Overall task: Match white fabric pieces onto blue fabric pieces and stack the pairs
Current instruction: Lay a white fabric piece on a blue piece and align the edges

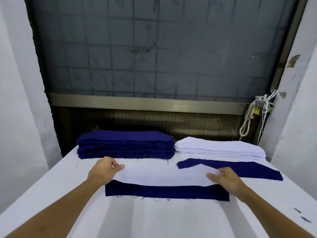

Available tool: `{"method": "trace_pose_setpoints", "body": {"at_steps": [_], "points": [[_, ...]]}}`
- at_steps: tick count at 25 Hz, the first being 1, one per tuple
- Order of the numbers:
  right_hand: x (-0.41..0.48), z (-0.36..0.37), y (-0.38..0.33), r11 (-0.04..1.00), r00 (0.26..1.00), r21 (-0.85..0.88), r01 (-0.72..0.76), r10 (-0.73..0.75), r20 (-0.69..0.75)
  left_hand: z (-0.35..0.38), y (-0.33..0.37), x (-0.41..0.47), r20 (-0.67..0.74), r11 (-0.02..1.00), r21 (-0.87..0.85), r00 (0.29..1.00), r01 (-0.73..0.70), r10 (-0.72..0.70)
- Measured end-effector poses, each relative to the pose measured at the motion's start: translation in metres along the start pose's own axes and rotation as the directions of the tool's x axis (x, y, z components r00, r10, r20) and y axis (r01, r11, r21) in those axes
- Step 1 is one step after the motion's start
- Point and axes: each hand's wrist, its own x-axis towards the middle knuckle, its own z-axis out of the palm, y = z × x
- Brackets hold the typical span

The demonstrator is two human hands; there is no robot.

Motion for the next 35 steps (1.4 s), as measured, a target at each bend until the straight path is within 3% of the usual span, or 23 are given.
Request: {"method": "trace_pose_setpoints", "body": {"at_steps": [2, 11, 16, 35], "points": [[-0.001, 0.008, 0.011, 0.997, 0.997, -0.078, -0.009, 0.003, -0.073, 0.007, -0.007, -0.002, -0.019, 0.998, 0.053, 1.0, 0.023, -0.022], [-0.006, 0.03, 0.046, 0.885, 0.948, -0.447, 0.132, -0.244, -0.204, 0.036, -0.023, -0.015, -0.119, 0.981, 0.19, 0.993, 0.031, -0.008], [-0.006, 0.031, 0.049, 0.905, 0.925, -0.392, 0.166, -0.28, -0.256, 0.046, -0.023, -0.028, -0.257, 0.981, 0.19, 0.966, 0.04, 0.01], [-0.004, 0.031, 0.051, 0.905, 0.901, -0.403, 0.14, -0.285, -0.328, 0.048, -0.023, -0.035, -0.243, 0.974, 0.226, 0.968, -0.005, 0.062]]}}
